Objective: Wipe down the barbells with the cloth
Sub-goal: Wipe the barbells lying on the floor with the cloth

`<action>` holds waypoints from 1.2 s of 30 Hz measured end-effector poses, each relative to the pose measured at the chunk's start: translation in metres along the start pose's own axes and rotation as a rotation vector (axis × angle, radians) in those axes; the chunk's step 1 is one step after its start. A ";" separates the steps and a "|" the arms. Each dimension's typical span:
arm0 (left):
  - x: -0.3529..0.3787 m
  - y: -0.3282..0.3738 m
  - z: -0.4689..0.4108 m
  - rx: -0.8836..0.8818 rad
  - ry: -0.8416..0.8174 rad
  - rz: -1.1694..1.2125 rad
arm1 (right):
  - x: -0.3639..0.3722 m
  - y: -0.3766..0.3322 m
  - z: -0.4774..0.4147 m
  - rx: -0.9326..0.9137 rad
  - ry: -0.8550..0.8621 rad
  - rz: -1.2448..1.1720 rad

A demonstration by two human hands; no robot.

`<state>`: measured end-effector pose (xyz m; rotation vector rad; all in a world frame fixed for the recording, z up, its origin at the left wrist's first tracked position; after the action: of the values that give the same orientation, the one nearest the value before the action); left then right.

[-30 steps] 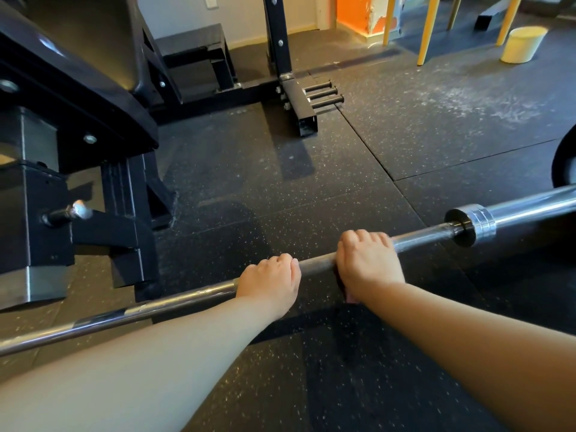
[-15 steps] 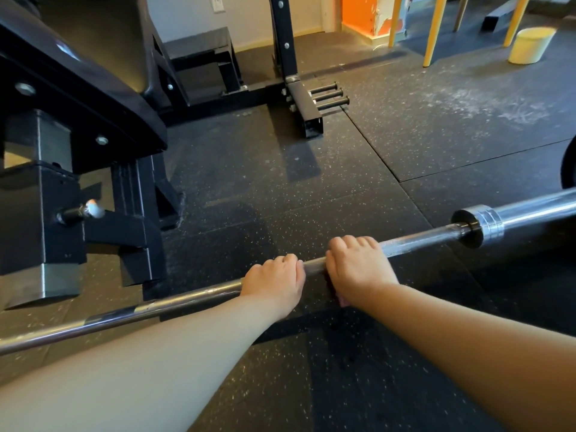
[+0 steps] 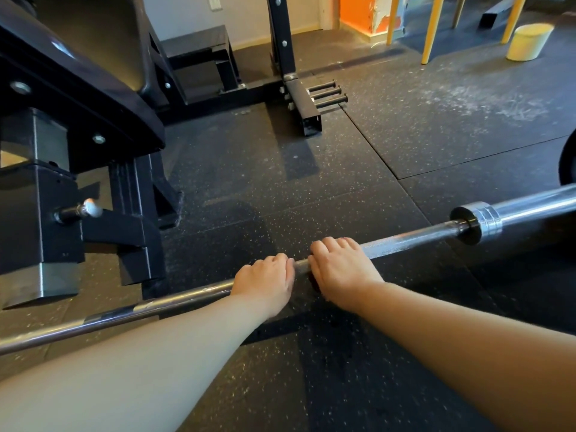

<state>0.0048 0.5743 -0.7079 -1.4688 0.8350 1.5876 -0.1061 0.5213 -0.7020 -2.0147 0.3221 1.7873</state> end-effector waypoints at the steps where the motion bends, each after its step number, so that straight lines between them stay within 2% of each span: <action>1: 0.000 0.000 0.000 0.001 0.001 -0.001 | -0.001 0.000 0.000 -0.059 -0.060 0.005; 2: 0.001 -0.001 0.000 0.007 0.000 -0.003 | -0.001 0.005 0.001 -0.109 -0.095 0.040; 4: 0.001 -0.001 0.002 0.048 -0.007 -0.034 | -0.012 0.031 0.007 -0.031 -0.058 0.000; 8: 0.003 0.003 0.004 0.093 -0.027 -0.068 | -0.024 0.096 0.022 0.358 0.048 -0.074; 11: 0.000 0.001 0.002 0.050 -0.022 -0.025 | -0.053 0.106 0.017 0.476 0.321 -0.286; 14: -0.001 0.005 0.007 0.094 0.001 -0.072 | -0.110 0.097 0.011 0.409 0.671 -0.385; 16: -0.004 0.002 0.007 0.085 0.025 -0.038 | -0.139 0.085 0.008 0.327 0.817 -0.410; 18: -0.003 0.001 0.007 0.070 0.019 -0.027 | -0.134 0.070 -0.003 0.262 0.720 -0.402; 21: -0.003 0.003 0.005 0.035 -0.011 -0.030 | -0.063 0.042 -0.013 0.195 0.209 -0.312; 22: -0.003 0.002 0.003 0.010 -0.014 -0.022 | -0.039 0.029 -0.008 0.160 0.088 -0.295; 23: -0.002 0.002 0.001 -0.014 -0.019 -0.020 | -0.026 0.019 -0.003 0.123 0.069 -0.286; 26: 0.004 0.001 -0.002 -0.058 -0.025 -0.012 | -0.029 0.010 0.008 0.075 0.225 -0.272; 30: 0.007 0.002 -0.003 -0.025 -0.008 -0.004 | -0.037 0.033 0.017 0.020 0.208 -0.216; 34: 0.005 0.002 -0.003 -0.017 -0.012 0.040 | -0.035 0.064 0.032 0.233 0.208 -0.206; 36: 0.004 0.005 -0.004 -0.029 0.008 0.044 | -0.030 0.043 0.022 0.184 0.211 -0.255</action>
<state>0.0019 0.5691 -0.7122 -1.4876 0.8581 1.6333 -0.1491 0.4905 -0.6816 -2.0136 0.2676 1.3469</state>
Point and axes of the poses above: each hand's wrist, its own z-axis away from the middle knuckle, its own x-axis out of the palm, y = z × x, the point moved 9 cm from there along -z, towards the middle knuckle, and after that the axes turned 12 degrees about -x, right-handed, at the moved point
